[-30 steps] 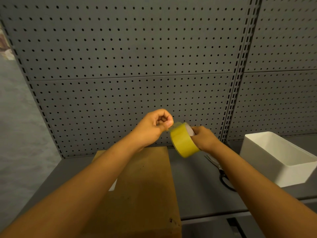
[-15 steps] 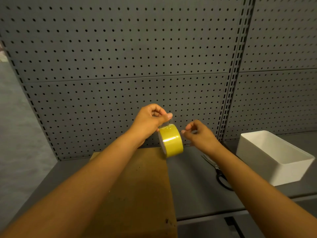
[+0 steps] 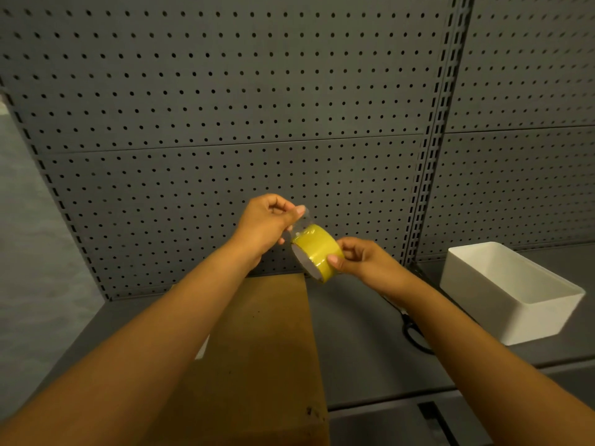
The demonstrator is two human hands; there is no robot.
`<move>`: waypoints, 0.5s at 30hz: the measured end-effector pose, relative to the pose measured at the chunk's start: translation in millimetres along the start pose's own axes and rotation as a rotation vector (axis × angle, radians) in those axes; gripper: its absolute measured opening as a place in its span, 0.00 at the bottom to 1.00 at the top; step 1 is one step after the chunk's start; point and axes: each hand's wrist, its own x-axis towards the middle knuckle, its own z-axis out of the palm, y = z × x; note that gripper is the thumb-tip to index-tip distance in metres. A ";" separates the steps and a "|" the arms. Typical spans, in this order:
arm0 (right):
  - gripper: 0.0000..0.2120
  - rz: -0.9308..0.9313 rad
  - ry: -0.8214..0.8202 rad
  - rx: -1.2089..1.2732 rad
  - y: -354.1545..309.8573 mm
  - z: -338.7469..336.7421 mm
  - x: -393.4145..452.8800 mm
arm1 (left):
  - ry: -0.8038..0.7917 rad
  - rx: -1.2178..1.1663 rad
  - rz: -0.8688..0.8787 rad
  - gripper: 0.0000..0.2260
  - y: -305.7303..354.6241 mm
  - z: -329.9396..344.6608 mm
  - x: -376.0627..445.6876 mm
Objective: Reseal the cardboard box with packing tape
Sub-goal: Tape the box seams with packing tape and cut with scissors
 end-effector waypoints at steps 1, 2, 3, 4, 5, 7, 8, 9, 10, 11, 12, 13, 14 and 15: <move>0.09 -0.002 0.007 -0.012 0.2 -2.7 0.1 | 0.005 0.022 -0.011 0.07 -2.7 -2.7 0.1; 0.08 -0.006 0.012 -0.033 0.8 -5.3 0.1 | 0.006 0.041 -0.025 0.06 -6.3 -5.0 0.1; 0.07 -0.008 0.019 -0.057 1.2 -7.4 0.0 | 0.005 0.049 -0.046 0.06 -10.4 -6.5 -0.2; 0.08 -0.008 0.032 -0.080 0.8 -8.7 0.0 | 0.004 0.046 -0.073 0.05 -15.0 -7.2 -0.7; 0.10 -0.007 0.051 -0.102 -0.2 -9.1 0.1 | 0.000 0.037 -0.103 0.06 -19.3 -7.2 -1.3; 0.13 -0.005 0.112 -0.175 -2.5 -8.6 1.6 | -0.017 0.028 -0.161 0.07 -26.5 -5.1 -2.3; 0.14 -0.002 0.146 -0.231 -3.5 -8.5 3.4 | -0.025 0.035 -0.181 0.07 -29.1 -3.7 -2.5; 0.14 0.000 0.173 -0.287 -3.7 -8.7 5.7 | -0.029 0.044 -0.195 0.06 -31.2 -2.2 -2.3; 0.14 -0.001 0.192 -0.327 -3.6 -9.1 7.9 | -0.027 0.051 -0.206 0.05 -32.8 -1.1 -1.7; 0.14 -0.003 0.203 -0.349 -3.7 -9.4 9.8 | -0.020 0.054 -0.216 0.05 -34.0 -0.1 -0.8; 0.13 -0.006 0.211 -0.355 -4.0 -9.5 11.3 | -0.010 0.054 -0.226 0.04 -35.0 0.7 0.0; 0.12 -0.008 0.216 -0.355 -4.0 -9.5 12.5 | -0.002 0.050 -0.238 0.04 -36.1 1.7 0.9; 0.11 -0.008 0.221 -0.355 -4.0 -9.4 13.8 | 0.004 0.045 -0.253 0.04 -37.2 2.7 1.7; 0.11 -0.008 0.225 -0.358 -4.0 -9.2 14.7 | 0.007 0.043 -0.271 0.04 -38.6 4.0 2.4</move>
